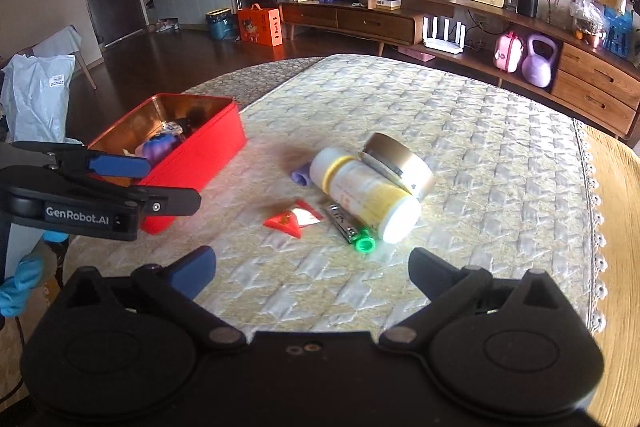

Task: Organize rigid objects
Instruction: 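Open both grippers in the red tin and withdraw them, then grasp the red snack packet with the left gripper while the right grasps the green-capped item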

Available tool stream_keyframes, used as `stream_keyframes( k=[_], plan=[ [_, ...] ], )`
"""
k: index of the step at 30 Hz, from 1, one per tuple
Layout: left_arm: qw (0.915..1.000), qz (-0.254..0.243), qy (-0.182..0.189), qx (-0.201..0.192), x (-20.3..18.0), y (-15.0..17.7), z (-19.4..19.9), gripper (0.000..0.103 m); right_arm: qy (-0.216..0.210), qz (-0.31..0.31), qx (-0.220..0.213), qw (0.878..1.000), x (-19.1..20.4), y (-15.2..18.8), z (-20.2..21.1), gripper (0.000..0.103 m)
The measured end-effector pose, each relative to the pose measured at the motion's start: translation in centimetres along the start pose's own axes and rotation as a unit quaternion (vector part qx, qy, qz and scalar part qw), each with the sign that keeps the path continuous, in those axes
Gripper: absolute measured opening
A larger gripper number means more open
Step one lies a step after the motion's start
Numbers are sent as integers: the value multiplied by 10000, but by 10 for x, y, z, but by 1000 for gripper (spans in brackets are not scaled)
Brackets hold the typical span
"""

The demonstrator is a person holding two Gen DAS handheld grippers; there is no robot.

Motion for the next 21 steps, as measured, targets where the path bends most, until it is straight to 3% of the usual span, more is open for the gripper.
stream_keyframes(
  k=[10,15,21],
  plan=[
    [9997,-75,41,245,-30,-2,-45,84,112,15,132,9998,-25,6,-35,95],
    [9994,-19,51,344,-34,-3,-63,84,62,-41,239,9997,-31,10,-53,79],
    [9992,63,45,401,-36,-3,-77,84,48,13,284,9996,-32,9,-64,67]
  ],
)
Point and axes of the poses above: each gripper's, at about its wrist camera, not at the fingertips, and z roughly against the way its jaws point, x to its left, y to its underside, the point moved 7 cm from there along -z, roughly the way its jaws point, and after that the axes turned 6 degrees about -z, right-handed, at the moved point
